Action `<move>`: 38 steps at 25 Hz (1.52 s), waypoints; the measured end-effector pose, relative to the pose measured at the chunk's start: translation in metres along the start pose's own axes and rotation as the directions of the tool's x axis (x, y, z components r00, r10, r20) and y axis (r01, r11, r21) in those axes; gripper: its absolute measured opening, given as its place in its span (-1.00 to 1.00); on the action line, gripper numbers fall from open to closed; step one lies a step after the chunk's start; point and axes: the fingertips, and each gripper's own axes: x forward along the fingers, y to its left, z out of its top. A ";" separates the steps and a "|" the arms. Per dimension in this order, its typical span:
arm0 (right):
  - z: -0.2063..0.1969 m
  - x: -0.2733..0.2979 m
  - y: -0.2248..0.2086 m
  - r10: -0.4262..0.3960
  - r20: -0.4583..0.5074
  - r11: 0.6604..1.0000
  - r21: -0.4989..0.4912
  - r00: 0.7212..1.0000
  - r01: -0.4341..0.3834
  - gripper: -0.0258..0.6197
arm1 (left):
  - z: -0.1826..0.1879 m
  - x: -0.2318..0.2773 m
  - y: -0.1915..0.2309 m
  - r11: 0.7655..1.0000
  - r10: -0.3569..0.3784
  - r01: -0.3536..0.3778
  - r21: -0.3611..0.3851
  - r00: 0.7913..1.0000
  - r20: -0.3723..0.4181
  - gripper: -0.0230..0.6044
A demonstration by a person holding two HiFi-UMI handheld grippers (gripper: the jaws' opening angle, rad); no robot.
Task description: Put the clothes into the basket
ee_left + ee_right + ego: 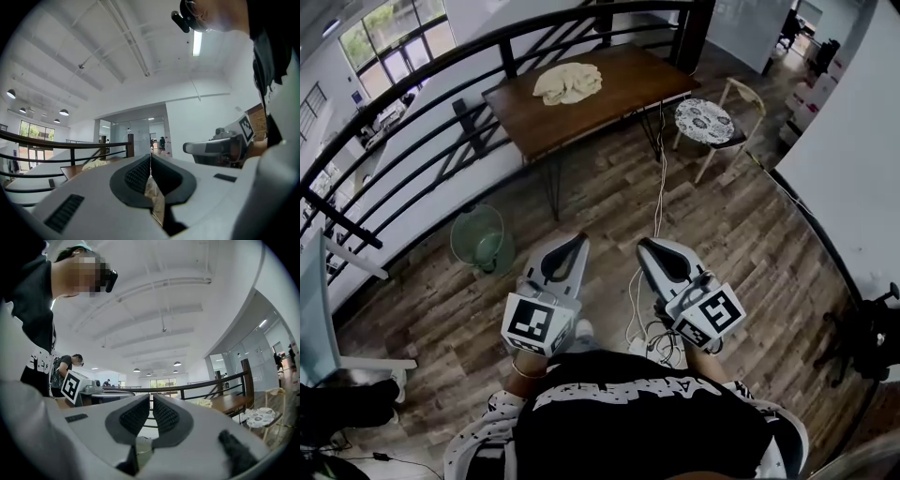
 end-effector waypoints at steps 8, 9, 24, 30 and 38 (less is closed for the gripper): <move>0.001 0.020 -0.014 -0.014 -0.021 1.000 -0.015 1.000 0.014 -0.82 | -0.002 0.020 0.010 0.999 -0.047 0.047 0.025 0.999 -0.005 -0.88; 0.001 0.023 -0.014 -0.015 -0.024 1.000 -0.016 1.000 0.015 -0.82 | -0.003 0.021 0.012 0.998 -0.050 0.050 0.025 0.999 -0.005 -0.88; 0.000 0.072 -0.021 -0.040 -0.049 0.999 -0.036 0.998 0.039 -0.82 | -0.002 0.030 0.066 0.998 -0.056 0.056 0.020 0.998 0.010 -0.88; -0.003 0.095 -0.025 -0.040 -0.056 0.998 -0.044 0.998 0.038 -0.82 | -0.006 0.032 0.091 0.999 -0.051 0.051 0.009 0.999 0.017 -0.88; -0.007 0.133 -0.030 -0.019 -0.053 0.999 -0.030 0.998 0.017 -0.82 | -0.010 0.035 0.129 0.999 -0.037 0.037 0.007 0.999 0.012 -0.88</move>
